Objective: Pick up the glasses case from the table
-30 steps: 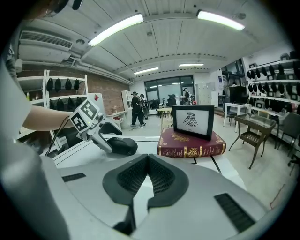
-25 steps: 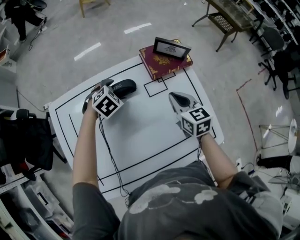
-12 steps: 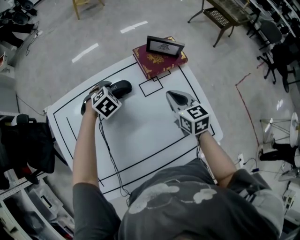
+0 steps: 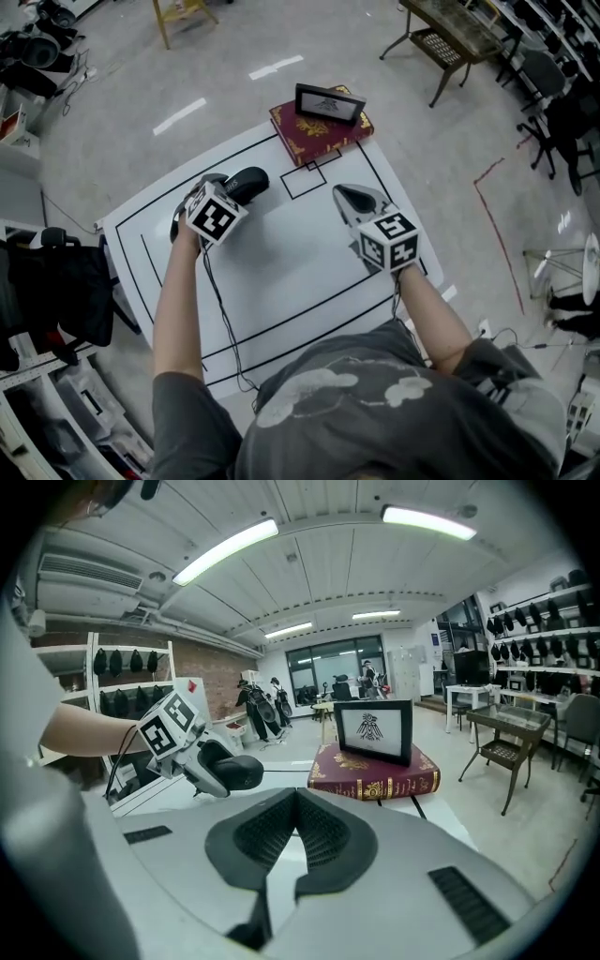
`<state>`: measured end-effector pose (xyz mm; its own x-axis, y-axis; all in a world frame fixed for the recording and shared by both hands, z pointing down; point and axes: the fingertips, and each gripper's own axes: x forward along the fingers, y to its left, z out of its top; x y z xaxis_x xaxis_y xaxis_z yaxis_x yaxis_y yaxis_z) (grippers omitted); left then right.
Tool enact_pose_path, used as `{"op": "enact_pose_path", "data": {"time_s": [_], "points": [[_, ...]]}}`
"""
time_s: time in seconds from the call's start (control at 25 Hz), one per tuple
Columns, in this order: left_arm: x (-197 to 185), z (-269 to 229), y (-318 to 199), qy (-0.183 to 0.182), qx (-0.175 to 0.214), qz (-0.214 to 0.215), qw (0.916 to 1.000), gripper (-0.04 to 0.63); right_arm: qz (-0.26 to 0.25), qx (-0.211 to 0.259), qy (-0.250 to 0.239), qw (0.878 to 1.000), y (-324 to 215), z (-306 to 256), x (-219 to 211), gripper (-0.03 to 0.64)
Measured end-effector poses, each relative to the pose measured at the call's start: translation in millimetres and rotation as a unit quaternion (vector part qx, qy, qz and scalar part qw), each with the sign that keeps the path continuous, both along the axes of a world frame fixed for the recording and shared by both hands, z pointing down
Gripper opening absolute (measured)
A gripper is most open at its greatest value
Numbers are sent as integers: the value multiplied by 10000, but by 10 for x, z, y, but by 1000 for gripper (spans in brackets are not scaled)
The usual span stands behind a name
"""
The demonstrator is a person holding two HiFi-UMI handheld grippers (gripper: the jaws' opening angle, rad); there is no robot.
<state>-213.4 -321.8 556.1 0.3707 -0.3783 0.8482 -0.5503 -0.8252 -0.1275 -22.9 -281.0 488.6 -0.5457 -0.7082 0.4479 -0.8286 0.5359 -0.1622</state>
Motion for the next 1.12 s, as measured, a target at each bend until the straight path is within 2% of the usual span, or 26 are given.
{"op": "enact_pose_path", "data": {"time_s": [0.16,0.28,0.44,0.6,0.76,0.92,1.12], "points": [[-54,-276,96,280,201,-517,9981,331,-111,139,-109,9998,17,-150,-55,0],[-79,-461,254,508,210,-801,9953,331,-257,256,-174,9992,57,-264,-109,0],[-143,-750,462,663,419,-1178,9899,331,-444,371,-319,9978,106,-404,-151,0],[-270,-941,736,813,541,-1770,9793,331,-834,474,-368,9947,208,-507,-232,0],[-349,-1107,1027,1164,704,-2258,9646,331,-1303,572,-304,9894,324,-574,-316,0],[-328,-1268,1312,1113,959,-2588,9547,331,-1692,626,-291,9832,440,-592,-324,0],[-278,-1276,1650,813,1128,-3043,9424,331,-2122,711,-327,9741,601,-679,-319,0]]}}
